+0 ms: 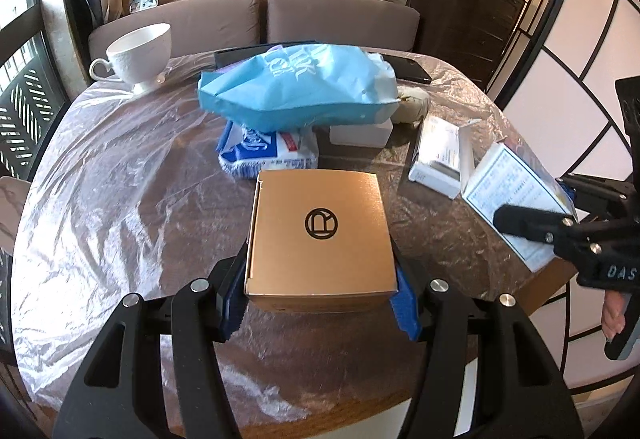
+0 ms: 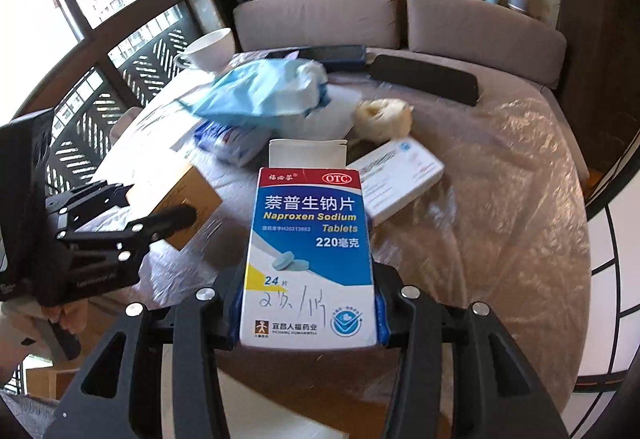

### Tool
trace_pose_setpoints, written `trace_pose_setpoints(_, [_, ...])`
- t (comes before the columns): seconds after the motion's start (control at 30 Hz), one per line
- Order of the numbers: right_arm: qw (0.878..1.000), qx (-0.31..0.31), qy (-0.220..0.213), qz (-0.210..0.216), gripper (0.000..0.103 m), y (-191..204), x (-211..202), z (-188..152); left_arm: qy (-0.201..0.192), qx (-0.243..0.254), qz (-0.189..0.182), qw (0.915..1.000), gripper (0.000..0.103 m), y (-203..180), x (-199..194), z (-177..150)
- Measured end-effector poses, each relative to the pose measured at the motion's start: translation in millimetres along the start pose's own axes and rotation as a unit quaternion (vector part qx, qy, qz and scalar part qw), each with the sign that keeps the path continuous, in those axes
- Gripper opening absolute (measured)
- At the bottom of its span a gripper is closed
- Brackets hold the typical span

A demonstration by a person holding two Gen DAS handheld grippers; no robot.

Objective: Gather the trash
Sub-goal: 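Carry the brown box with the left tool while the right tool carries the Naproxen box toward the white bin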

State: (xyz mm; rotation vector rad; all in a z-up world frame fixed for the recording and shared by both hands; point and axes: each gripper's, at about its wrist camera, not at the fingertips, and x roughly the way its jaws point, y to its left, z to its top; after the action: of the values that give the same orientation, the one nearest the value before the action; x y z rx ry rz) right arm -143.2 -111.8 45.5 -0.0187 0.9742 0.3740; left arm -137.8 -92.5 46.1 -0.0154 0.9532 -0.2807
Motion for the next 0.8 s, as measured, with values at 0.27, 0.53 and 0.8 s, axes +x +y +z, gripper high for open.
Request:
trace_pose_setpoints(0.27, [1.0, -0.011, 0.009, 0.005, 0.046, 14, -5, -13, 0.005, -0.001, 0.004, 1.0, 0.06, 2, -9, -10])
trace_pose_setpoints(0.53, [0.999, -0.02, 0.018, 0.019, 0.046, 27, -10, -30, 0.011, 0.003, 0.006, 0.9999, 0.06, 2, -21, -23])
trace_pose_setpoints(0.8, [0.999, -0.03, 0.028, 0.035, 0.046, 37, -16, -50, 0.016, 0.016, -0.004, 0.9997, 0.06, -2, -37, -41])
